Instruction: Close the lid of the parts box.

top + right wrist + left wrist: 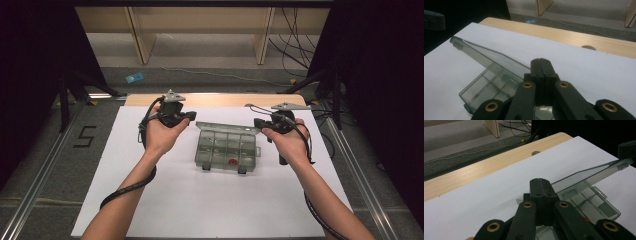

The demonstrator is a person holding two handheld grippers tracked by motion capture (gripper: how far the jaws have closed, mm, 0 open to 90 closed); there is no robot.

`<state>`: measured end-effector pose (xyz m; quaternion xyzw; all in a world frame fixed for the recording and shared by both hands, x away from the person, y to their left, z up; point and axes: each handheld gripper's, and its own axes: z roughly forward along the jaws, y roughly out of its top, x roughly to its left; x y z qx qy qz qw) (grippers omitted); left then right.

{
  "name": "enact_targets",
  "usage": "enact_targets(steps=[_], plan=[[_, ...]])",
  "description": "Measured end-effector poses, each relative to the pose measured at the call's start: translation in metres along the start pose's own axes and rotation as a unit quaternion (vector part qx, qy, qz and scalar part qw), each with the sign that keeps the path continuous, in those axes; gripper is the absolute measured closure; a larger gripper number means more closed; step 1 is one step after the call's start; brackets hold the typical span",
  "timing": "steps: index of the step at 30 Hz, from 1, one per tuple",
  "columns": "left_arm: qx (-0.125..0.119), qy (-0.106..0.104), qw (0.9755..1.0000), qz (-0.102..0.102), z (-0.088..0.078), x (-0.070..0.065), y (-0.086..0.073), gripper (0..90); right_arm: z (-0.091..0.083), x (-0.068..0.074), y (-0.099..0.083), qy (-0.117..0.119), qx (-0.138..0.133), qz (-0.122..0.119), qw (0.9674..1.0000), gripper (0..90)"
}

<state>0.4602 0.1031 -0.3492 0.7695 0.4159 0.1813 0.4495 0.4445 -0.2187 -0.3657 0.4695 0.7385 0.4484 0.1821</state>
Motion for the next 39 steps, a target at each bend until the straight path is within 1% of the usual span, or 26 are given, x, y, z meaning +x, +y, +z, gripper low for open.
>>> enact_targets(steps=[1, 2, 3, 5, 7, 10, 11, 12, 13, 15, 16, 17, 18, 19, 21, 22, 23, 25, 27, 28, 29, 30, 32, 38, 39], plan=[[0.003, -0.002, 1.0000, 0.001, 0.0000, 0.0000, 0.0001, 89.7, -0.0006, 0.0000, 0.0000, 0.001, 0.005, 0.000, 1.0000, 90.0], [0.003, -0.002, 1.0000, 0.003, 0.0003, -0.0004, 0.0000, 89.7, -0.0012, 0.0005, 0.0001, -0.004, 0.010, 0.001, 0.9999, 90.0], [0.003, -0.003, 1.0000, 0.003, 0.0008, -0.0009, -0.0002, 89.8, -0.0011, 0.0004, 0.0000, 0.001, 0.011, 0.001, 0.9999, 90.0], [0.003, -0.001, 1.0000, 0.004, 0.0017, -0.0019, -0.0006, 89.8, 0.0004, 0.0002, -0.0008, 0.001, 0.004, 0.000, 1.0000, 90.0], [0.005, -0.004, 1.0000, 0.004, 0.0023, -0.0025, -0.0009, 89.8, 0.0003, 0.0002, -0.0011, 0.003, 0.005, -0.002, 1.0000, 90.0], [0.008, -0.003, 0.9999, 0.010, 0.0024, -0.0029, -0.0006, 89.8, 0.0007, 0.0004, -0.0017, 0.004, 0.008, 0.000, 1.0000, 90.0], [0.010, -0.003, 0.9999, 0.011, 0.0023, -0.0030, -0.0005, 89.8, 0.0004, 0.0002, -0.0018, 0.006, 0.012, -0.003, 0.9999, 90.0], [0.012, -0.004, 0.9998, 0.012, 0.0023, -0.0030, -0.0005, 89.8, 0.0006, 0.0008, -0.0020, 0.006, 0.014, 0.000, 0.9999, 90.0], [0.013, -0.002, 0.9998, 0.012, 0.0027, -0.0034, -0.0006, 89.8, 0.0008, 0.0005, -0.0021, 0.007, 0.013, -0.003, 0.9999, 90.0], [0.017, -0.001, 0.9998, 0.014, 0.0030, -0.0040, -0.0007, 89.8, 0.0007, 0.0012, -0.0025, 0.010, 0.016, -0.002, 0.9998, 90.0], [0.019, -0.002, 0.9997, 0.017, 0.0032, -0.0041, -0.0008, 89.8, 0.0014, 0.0012, -0.0028, 0.008, 0.014, -0.005, 0.9999, 90.0], [0.023, -0.004, 0.9996, 0.017, 0.0037, -0.0042, -0.0009, 89.8, 0.0008, 0.0019, -0.0026, 0.011, 0.018, 0.000, 0.9998, 90.0], [0.022, 0.002, 0.9996, 0.018, 0.0043, -0.0048, -0.0012, 89.8, 0.0009, 0.0018, -0.0026, 0.010, 0.017, -0.001, 0.9998, 90.0], [0.025, 0.003, 0.9995, 0.018, 0.0044, -0.0051, -0.0014, 89.7, 0.0008, 0.0016, -0.0026, 0.010, 0.019, -0.001, 0.9998, 90.0], [0.031, -0.002, 0.9993, 0.019, 0.0049, -0.0046, -0.0014, 89.8, 0.0008, 0.0010, -0.0028, 0.015, 0.022, 0.003, 0.9996, 90.0], [0.035, -0.002, 0.9991, 0.022, 0.0045, -0.0044, -0.0013, 89.8, 0.0010, 0.0004, -0.0030, 0.019, 0.023, 0.003, 0.9996, 90.0], [0.043, -0.003, 0.9987, 0.028, 0.0037, -0.0037, -0.0011, 89.8, 0.0010, 0.0001, -0.0032, 0.020, 0.024, 0.003, 0.9995, 90.0], [0.053, -0.004, 0.9980, 0.034, 0.0030, -0.0037, -0.0009, 89.8, 0.0014, -0.0003, -0.0037, 0.020, 0.026, 0.002, 0.9995, 90.0], [0.057, -0.005, 0.9977, 0.035, 0.0033, -0.0047, -0.0008, 89.8, 0.0010, -0.0003, -0.0038, 0.020, 0.030, 0.002, 0.9993, 90.0], [0.064, -0.005, 0.9970, 0.042, 0.0026, -0.0047, -0.0004, 89.8, 0.0011, 0.0001, -0.0041, 0.020, 0.031, 0.004, 0.9993, 90.0], [0.064, -0.007, 0.9971, 0.040, 0.0031, -0.0057, -0.0006, 89.8, 0.0004, 0.0005, -0.0037, 0.017, 0.040, 0.003, 0.9990, 90.0], [0.066, -0.007, 0.9970, 0.041, 0.0032, -0.0061, -0.0005, 89.8, 0.0004, 0.0006, -0.0038, 0.016, 0.042, 0.003, 0.9990, 90.0], [0.074, -0.006, 0.9960, 0.049, 0.0030, -0.0060, -0.0002, 89.8, 0.0005, 0.0009, -0.0041, 0.020, 0.045, 0.004, 0.9988, 90.0], [0.079, -0.005, 0.9959, 0.043, 0.0042, -0.0071, -0.0013, 89.8, 0.0010, 0.0009, -0.0045, 0.019, 0.047, 0.002, 0.9987, 90.0], [0.080, -0.006, 0.9958, 0.043, 0.0044, -0.0072, -0.0014, 89.8, 0.0019, 0.0001, -0.0049, 0.026, 0.041, 0.000, 0.9988, 90.0]])
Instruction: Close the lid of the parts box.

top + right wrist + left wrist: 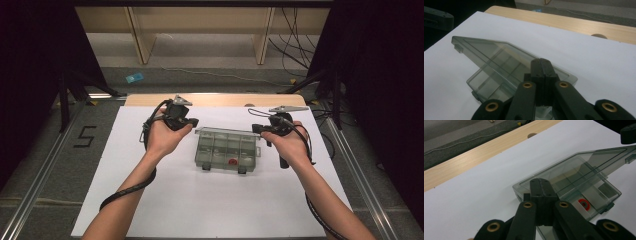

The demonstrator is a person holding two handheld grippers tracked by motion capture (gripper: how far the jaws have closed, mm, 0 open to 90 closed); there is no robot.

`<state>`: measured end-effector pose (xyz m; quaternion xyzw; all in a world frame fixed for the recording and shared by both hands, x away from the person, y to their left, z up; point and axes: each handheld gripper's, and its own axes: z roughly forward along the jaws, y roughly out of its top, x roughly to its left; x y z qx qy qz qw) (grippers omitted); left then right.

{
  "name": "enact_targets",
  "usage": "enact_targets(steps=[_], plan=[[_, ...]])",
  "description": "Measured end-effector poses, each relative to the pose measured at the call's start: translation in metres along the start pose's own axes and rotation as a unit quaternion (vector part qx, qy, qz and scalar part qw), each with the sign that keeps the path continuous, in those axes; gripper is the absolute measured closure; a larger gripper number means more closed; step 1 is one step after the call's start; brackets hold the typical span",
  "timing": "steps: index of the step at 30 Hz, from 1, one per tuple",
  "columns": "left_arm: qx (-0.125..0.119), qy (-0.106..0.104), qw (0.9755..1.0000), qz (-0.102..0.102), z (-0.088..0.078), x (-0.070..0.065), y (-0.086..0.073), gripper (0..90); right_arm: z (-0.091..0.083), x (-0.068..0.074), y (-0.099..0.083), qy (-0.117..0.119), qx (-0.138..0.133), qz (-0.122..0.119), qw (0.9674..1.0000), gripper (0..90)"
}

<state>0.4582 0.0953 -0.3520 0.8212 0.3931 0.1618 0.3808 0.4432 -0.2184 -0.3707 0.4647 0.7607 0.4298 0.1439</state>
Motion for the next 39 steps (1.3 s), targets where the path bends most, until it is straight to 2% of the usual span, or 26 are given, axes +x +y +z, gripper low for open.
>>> enact_targets(steps=[5, 7, 12, 26, 32, 35, 38, 39], plan=[[0.006, -0.001, 1.0000, 0.000, 0.001, -0.002, 0.000, 89.8, 0.001, 0.001, -0.001, 0.004, 0.007, 0.003, 1.0000, 90.0], [0.007, -0.003, 1.0000, -0.002, 0.001, -0.002, 0.000, 89.8, 0.002, 0.000, -0.002, 0.006, 0.007, -0.005, 0.9999, 90.0], [0.012, -0.001, 0.9999, -0.005, 0.002, -0.004, -0.001, 89.9, 0.002, 0.001, -0.003, 0.007, 0.018, 0.006, 0.9998, 90.0], [0.034, -0.009, 0.9994, -0.007, 0.006, -0.004, -0.004, 89.9, 0.004, 0.002, -0.006, 0.014, 0.039, 0.006, 0.9991, 90.0], [0.043, -0.014, 0.9989, -0.007, 0.008, -0.005, -0.005, 89.9, 0.004, 0.003, -0.006, 0.008, 0.054, 0.008, 0.9985, 90.0], [0.055, -0.018, 0.9983, -0.002, 0.009, -0.004, -0.006, 89.9, 0.005, 0.003, -0.007, 0.019, 0.048, 0.005, 0.9986, 90.0], [0.056, -0.018, 0.9982, -0.004, 0.011, -0.005, -0.007, 89.9, 0.006, 0.003, -0.008, 0.017, 0.052, 0.006, 0.9985, 90.0], [0.060, -0.020, 0.9980, -0.002, 0.011, -0.005, -0.007, 89.9, 0.008, 0.003, -0.009, 0.013, 0.036, 0.008, 0.9992, 90.0]])
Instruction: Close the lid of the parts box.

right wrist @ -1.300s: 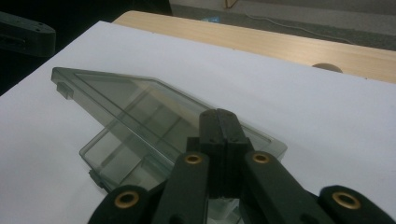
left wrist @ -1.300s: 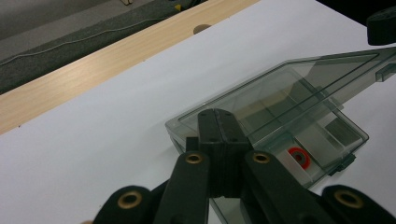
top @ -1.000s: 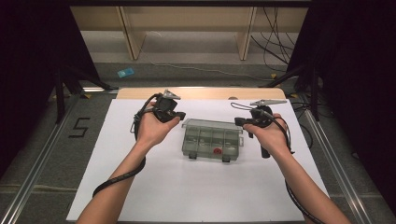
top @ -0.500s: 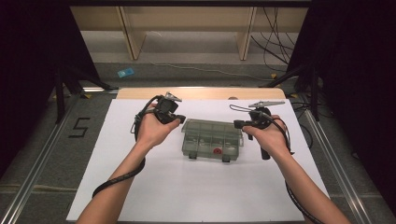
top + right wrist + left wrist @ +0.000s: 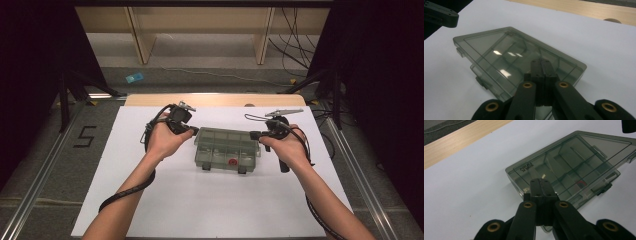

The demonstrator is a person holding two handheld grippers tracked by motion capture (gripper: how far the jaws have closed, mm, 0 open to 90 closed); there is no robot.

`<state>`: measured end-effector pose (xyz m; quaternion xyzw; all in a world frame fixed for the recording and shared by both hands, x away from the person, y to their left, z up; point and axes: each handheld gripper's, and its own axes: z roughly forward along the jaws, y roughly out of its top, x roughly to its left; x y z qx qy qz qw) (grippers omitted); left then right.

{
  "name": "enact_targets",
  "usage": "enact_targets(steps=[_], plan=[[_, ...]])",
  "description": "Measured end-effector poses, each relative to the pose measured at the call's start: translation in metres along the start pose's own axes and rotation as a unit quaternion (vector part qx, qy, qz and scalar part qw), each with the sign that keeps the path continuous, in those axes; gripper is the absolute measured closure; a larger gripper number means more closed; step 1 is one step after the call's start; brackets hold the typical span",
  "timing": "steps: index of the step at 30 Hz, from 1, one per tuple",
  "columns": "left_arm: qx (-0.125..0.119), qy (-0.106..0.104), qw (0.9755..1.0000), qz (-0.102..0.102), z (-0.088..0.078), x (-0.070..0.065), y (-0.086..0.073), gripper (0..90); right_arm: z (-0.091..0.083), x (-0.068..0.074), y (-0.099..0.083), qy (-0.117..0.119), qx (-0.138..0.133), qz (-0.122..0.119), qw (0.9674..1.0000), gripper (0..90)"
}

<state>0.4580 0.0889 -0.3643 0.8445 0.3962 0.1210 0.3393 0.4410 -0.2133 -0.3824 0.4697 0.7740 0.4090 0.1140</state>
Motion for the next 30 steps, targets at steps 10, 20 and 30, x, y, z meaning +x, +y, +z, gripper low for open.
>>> enact_targets(steps=[10, 20, 30], plan=[[0.011, -0.005, 0.9999, 0.007, 0.003, 0.000, -0.001, 89.9, 0.000, 0.001, -0.001, 0.004, 0.038, -0.007, 0.9992, 90.0], [0.041, -0.017, 0.9990, 0.007, 0.009, -0.001, -0.004, 89.9, 0.005, 0.001, -0.006, 0.009, 0.055, -0.017, 0.9983, 90.0], [0.064, -0.019, 0.9976, 0.016, 0.013, -0.002, -0.005, 89.9, 0.008, 0.001, -0.009, 0.015, 0.069, -0.022, 0.9973, 90.0]])
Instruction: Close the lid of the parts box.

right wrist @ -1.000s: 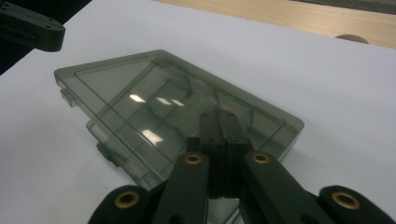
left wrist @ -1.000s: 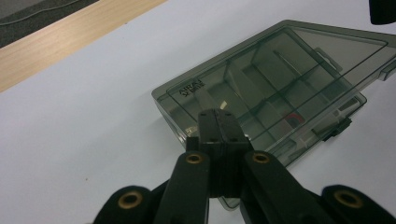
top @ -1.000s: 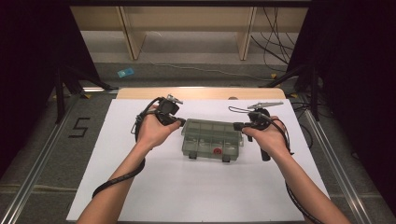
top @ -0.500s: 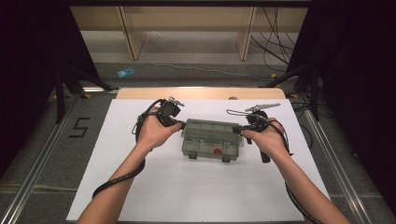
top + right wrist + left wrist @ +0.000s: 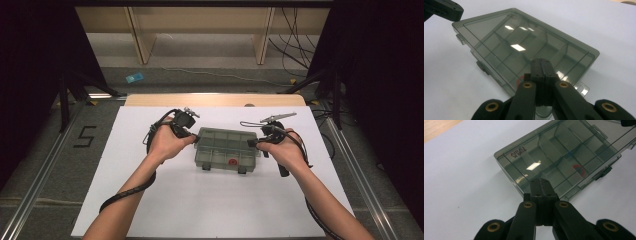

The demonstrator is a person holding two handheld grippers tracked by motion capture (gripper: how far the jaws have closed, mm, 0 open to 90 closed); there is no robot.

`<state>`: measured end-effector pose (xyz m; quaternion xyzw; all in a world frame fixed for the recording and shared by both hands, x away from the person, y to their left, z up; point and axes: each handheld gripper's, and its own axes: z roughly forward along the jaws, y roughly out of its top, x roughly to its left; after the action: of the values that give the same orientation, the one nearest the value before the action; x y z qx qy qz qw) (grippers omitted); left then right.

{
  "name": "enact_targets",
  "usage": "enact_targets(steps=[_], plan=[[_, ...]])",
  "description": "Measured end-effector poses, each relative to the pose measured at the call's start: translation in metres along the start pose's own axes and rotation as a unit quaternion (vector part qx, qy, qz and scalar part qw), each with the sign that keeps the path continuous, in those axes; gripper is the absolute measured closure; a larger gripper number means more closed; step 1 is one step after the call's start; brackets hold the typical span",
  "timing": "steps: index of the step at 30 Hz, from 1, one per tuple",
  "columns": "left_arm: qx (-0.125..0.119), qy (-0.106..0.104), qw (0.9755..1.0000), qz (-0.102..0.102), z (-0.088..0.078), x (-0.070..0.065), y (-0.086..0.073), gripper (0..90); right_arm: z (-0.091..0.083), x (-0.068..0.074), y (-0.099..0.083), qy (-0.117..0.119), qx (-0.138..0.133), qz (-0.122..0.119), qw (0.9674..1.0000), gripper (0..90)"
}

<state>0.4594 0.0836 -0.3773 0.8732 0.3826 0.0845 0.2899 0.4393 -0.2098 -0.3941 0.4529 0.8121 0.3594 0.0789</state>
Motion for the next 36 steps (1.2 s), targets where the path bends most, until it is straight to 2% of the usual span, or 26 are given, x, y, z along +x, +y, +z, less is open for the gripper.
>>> enact_targets(steps=[2, 4, 5, 6, 10, 36], plan=[[-0.004, 0.000, 1.0000, -0.007, 0.001, -0.001, 0.000, 89.9, 0.001, 0.000, -0.001, -0.001, 0.004, 0.001, 1.0000, 90.0], [-0.002, -0.002, 1.0000, -0.004, 0.002, 0.000, -0.001, 89.9, 0.002, 0.000, -0.001, 0.000, 0.007, -0.001, 1.0000, 90.0], [-0.002, -0.001, 1.0000, -0.005, 0.002, 0.000, -0.001, 89.9, 0.001, 0.001, -0.002, 0.001, 0.016, 0.008, 0.9998, 90.0], [-0.001, 0.000, 1.0000, -0.005, 0.002, 0.000, -0.001, 89.9, 0.003, 0.000, -0.002, 0.000, 0.008, 0.000, 1.0000, 90.0], [0.002, -0.003, 1.0000, -0.004, 0.004, 0.000, -0.001, 89.9, 0.004, 0.000, -0.003, 0.002, 0.012, -0.003, 0.9999, 90.0], [0.016, -0.004, 0.9999, -0.001, 0.013, -0.002, -0.004, 89.9, 0.009, 0.001, -0.006, 0.001, 0.025, -0.006, 0.9997, 90.0]])
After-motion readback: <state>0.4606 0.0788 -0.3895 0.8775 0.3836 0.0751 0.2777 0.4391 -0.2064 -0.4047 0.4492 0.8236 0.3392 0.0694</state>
